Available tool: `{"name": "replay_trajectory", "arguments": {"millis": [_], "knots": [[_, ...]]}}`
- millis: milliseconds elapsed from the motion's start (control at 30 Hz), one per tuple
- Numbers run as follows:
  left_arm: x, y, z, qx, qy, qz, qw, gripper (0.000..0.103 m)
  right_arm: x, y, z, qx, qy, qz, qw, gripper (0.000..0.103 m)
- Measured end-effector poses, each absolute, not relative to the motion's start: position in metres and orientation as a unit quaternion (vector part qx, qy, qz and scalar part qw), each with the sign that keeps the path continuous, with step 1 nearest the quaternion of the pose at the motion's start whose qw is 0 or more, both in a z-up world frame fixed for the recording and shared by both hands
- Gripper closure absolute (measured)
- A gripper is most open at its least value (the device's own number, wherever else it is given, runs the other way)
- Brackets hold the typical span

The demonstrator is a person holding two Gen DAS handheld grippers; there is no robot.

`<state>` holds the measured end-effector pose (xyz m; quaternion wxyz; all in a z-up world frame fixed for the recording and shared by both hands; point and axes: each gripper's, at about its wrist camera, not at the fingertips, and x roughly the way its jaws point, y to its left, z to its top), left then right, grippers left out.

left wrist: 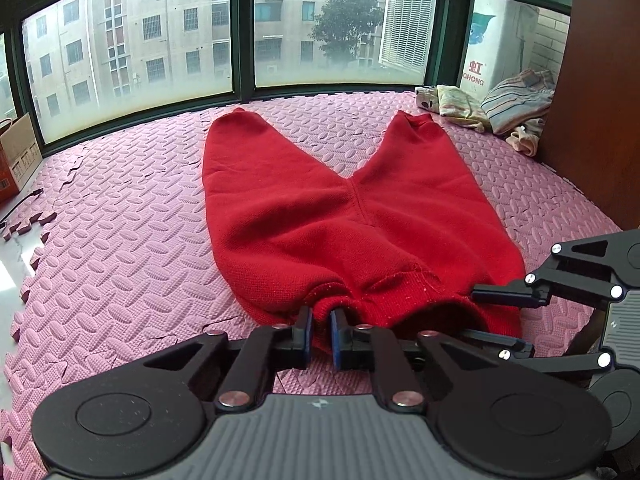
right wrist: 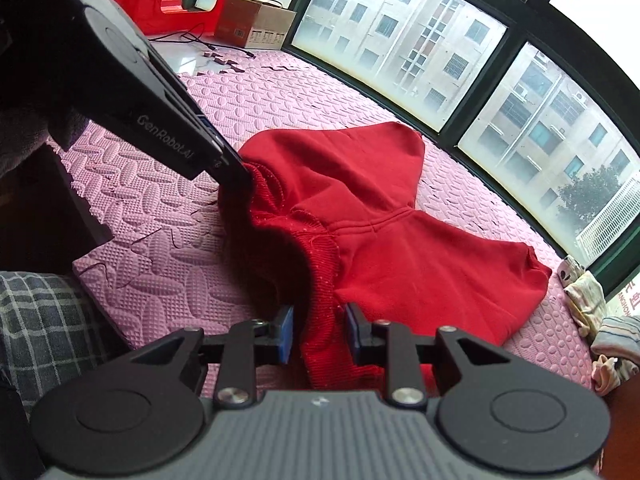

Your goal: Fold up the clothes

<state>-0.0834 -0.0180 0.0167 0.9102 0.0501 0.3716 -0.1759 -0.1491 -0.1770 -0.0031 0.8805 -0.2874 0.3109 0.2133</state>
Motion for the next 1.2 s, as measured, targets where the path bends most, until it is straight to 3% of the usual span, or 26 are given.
{"name": "replay_trajectory", "arguments": {"millis": [500,567,633,833,1200], "knots": [[-0.085,-0.022,0.011,0.075,0.374,-0.179,0.907,0.087,-0.150,-0.184,-0.004,-0.326,0.297,0.187,0.878,0.077],[-0.087,-0.026,0.008,0.088,0.372,-0.184,0.906,0.087,-0.150,-0.185,-0.005,-0.336,0.297,0.192,0.873,0.080],[-0.090,-0.028,0.008,0.100,0.365,-0.187,0.906,0.094,-0.152,-0.186,-0.003,-0.352,0.283,0.192,0.872,0.092],[-0.095,-0.020,0.023,0.094,0.346,-0.211,0.909,0.098,-0.164,-0.191,0.023,-0.386,0.238,0.181,0.873,0.096],[-0.099,-0.015,0.010,0.112,0.382,-0.228,0.889,0.093,-0.169,-0.200,-0.008,-0.355,0.318,0.225,0.850,0.095]]}}
